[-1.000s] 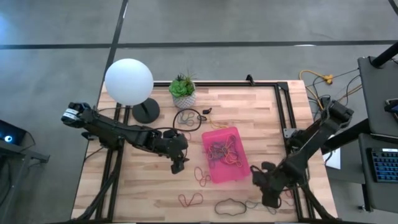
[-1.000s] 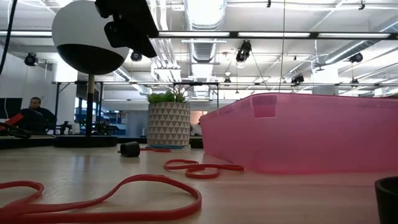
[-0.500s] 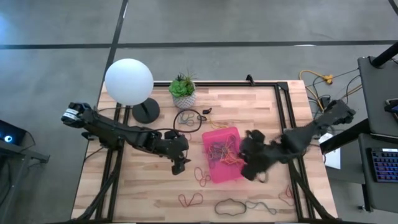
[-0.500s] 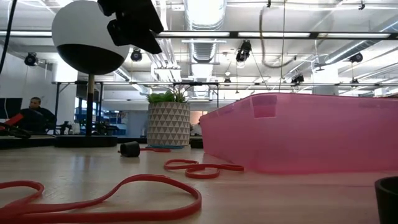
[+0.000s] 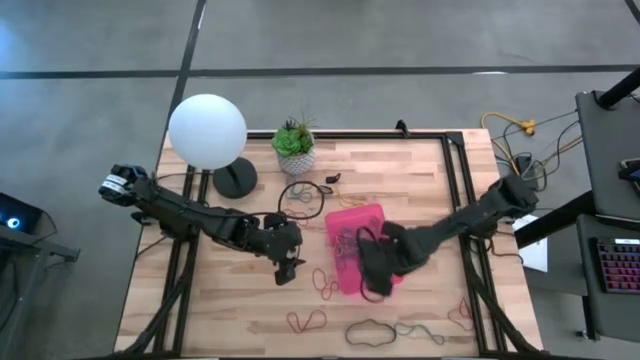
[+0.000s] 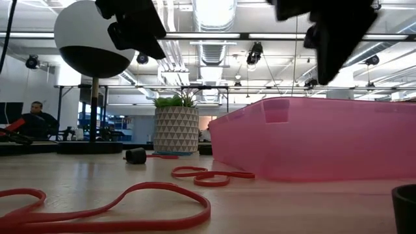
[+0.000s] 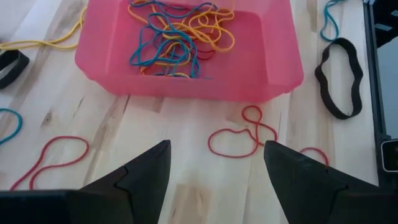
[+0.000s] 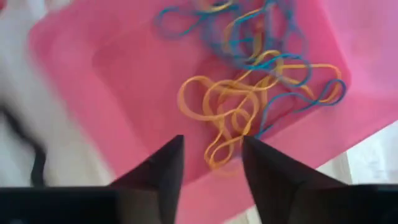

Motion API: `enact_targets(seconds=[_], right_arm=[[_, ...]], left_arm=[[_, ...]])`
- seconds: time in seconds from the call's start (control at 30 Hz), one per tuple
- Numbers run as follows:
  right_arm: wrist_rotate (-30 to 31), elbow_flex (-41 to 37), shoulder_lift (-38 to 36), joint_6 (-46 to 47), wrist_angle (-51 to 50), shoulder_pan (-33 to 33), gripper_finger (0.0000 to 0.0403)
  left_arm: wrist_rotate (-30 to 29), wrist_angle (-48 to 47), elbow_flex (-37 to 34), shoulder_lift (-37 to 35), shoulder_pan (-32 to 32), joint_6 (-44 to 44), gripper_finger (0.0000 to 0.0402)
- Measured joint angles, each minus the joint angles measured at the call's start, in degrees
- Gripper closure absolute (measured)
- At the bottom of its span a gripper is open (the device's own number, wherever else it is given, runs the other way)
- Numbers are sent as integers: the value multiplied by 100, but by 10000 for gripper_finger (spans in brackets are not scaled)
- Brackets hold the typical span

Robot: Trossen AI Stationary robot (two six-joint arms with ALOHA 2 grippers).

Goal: Pick and place rubber bands into bin
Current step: Put the black rubber band into the red bin

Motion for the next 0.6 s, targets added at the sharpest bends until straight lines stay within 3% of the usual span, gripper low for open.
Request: enact_targets(seconds=[0.17, 0.33, 0.6], right_arm=[[26, 122, -238, -94, -335, 527, 194], [-208, 60, -735, 1081, -953, 1148, 184], [-1006, -327, -760, 2820, -1205, 2346, 184]], left_arm=[[-9, -15, -1, 33, -27, 9, 159], [216, 11, 17, 24, -27, 13, 159], [705, 157, -92, 23, -173, 190, 159]])
